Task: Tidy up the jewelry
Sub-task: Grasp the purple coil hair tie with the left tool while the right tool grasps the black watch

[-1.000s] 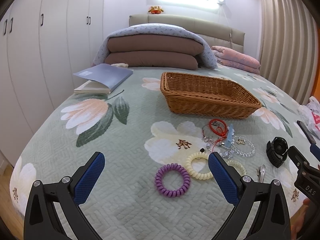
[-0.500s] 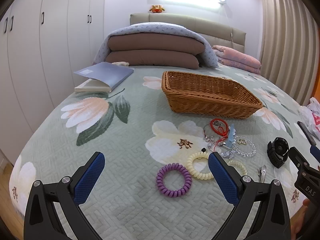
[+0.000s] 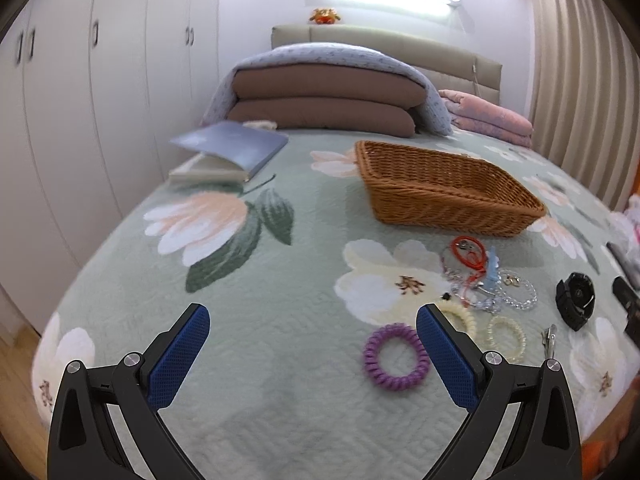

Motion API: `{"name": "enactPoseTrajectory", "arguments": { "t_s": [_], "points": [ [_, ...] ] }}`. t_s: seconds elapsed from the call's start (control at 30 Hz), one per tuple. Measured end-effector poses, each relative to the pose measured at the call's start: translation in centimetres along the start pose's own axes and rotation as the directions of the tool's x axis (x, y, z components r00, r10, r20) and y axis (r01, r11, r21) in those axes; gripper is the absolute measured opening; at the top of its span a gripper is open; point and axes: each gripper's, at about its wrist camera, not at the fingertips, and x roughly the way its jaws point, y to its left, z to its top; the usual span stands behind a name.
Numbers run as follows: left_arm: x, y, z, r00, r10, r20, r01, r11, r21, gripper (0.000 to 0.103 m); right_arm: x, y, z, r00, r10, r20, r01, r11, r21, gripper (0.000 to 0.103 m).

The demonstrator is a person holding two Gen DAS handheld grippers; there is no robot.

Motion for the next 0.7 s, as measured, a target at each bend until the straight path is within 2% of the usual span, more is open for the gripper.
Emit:
{"name": "enactPoseTrajectory", "arguments": {
  "t_s": [0.03,0.1,0.13,0.17,0.23,0.3,0.37,0.4,0.47,0.5,0.57,0.7],
  "points": [
    [0.4,1.1,0.0,0.999,-0.032,-0.023,0.032,0.999,-0.021,0.103,0.5,-0.8,0.1,1.0,0.008,-0.026,-0.008,1.0,0.022,0.087],
    [0.9,2.6,-0.1,0.996,-0.07,-0.052,0.067,0.996,-0.052,0.09,1.5,-2.0,0.1,0.996,0.03,-0.083,-0.025,0.998,0.058,0.067],
    [1.2,3.3,-0.2,0.994,-0.09,-0.069,0.086,0.994,-0.063,0.086,2.0,-2.4,0.1,0.993,0.045,-0.109,-0.037,0.997,0.072,0.052],
    [1.4,3.4,-0.3,0.991,-0.105,-0.081,0.099,0.993,-0.068,0.08,2.4,-2.8,0.0,0.988,0.069,-0.136,-0.057,0.994,0.092,0.05],
    [2.0,3.3,-0.5,0.985,-0.132,-0.109,0.125,0.99,-0.068,0.077,3.1,-3.0,-0.3,0.978,0.116,-0.176,-0.095,0.988,0.122,0.05],
    [2.4,2.3,-0.7,0.978,-0.164,-0.131,0.159,0.986,-0.051,0.076,3.9,-2.9,-0.5,0.958,0.183,-0.22,-0.153,0.977,0.149,0.05],
    [2.6,1.0,-0.7,0.973,-0.182,-0.138,0.18,0.983,-0.024,0.073,4.4,-2.2,-0.6,0.945,0.204,-0.254,-0.172,0.975,0.143,0.05],
    [2.8,0.3,-0.6,0.972,-0.185,-0.146,0.185,0.983,-0.01,0.071,4.8,-1.9,-0.6,0.942,0.206,-0.266,-0.174,0.975,0.139,0.05],
    [3.7,-0.8,-0.7,0.963,-0.198,-0.185,0.202,0.979,0.002,0.055,5.4,-1.1,-0.6,0.928,0.226,-0.296,-0.194,0.972,0.134,0.05],
    [4.4,-1.3,-0.8,0.953,-0.209,-0.219,0.215,0.977,0.004,0.051,5.7,-0.8,-0.6,0.925,0.228,-0.305,-0.195,0.972,0.135,0.05],
    [5.3,-2.1,-1.0,0.943,-0.213,-0.257,0.223,0.975,0.01,0.05,6.2,-0.3,-0.6,0.919,0.225,-0.323,-0.192,0.972,0.132,0.05],
    [5.7,-3.0,-1.4,0.942,-0.198,-0.271,0.217,0.975,0.044,0.049,8.0,0.4,-0.7,0.912,0.193,-0.362,-0.162,0.98,0.114,0.047]
  ]
}}
